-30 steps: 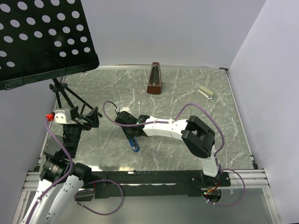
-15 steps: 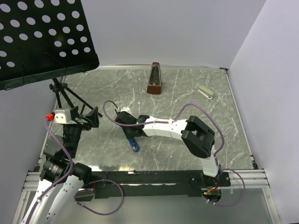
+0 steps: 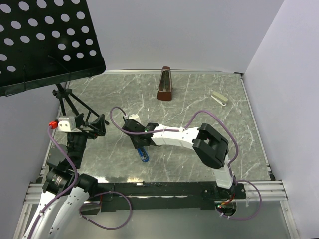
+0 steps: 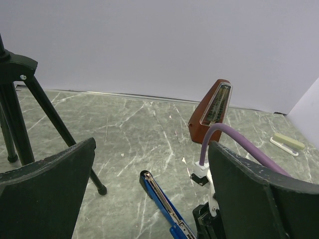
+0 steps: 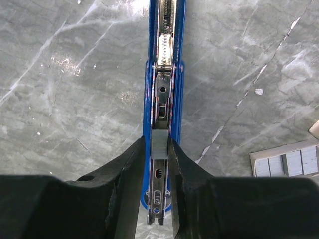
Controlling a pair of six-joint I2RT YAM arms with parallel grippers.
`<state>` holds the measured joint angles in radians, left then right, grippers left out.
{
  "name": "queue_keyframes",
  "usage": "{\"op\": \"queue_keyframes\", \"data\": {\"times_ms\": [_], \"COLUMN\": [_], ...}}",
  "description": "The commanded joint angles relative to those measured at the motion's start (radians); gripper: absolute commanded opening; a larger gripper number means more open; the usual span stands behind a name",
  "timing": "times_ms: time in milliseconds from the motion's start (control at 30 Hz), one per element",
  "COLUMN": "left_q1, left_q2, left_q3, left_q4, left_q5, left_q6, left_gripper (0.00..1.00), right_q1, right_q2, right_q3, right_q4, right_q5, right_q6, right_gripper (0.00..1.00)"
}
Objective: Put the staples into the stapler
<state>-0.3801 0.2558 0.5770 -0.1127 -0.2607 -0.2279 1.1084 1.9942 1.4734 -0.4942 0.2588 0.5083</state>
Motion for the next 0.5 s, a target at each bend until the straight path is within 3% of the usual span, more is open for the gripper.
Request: {"op": "queue_keyframes", "data": {"times_ms": [0,333,467], "left_q1": [-0.003,-0.003,-0.003], "left_q2": [-0.004,-0.003,0.000], "left_q3": [0.006,0.004,0.004], "left_q4": [0.028,0.030,0.033], "left_q5": [-0.008,-0.006,-0.005], "left_q6": [-0.002,-0.002,-0.002], "left_gripper": [0.99,0.99,0.99], "right_q1": [0.007,0.007,0.007], "right_q2": [0.008,-0.015,-0.057], "right_q3": [0.027,0.027,0.019], "right_q4": [-0.027,-0.026,0.006], "right_q5": [0.030,0.045,0.045], "right_q6": [0.013,-0.002,-0.046], "right_gripper": [0.34,0.38,0.50]}}
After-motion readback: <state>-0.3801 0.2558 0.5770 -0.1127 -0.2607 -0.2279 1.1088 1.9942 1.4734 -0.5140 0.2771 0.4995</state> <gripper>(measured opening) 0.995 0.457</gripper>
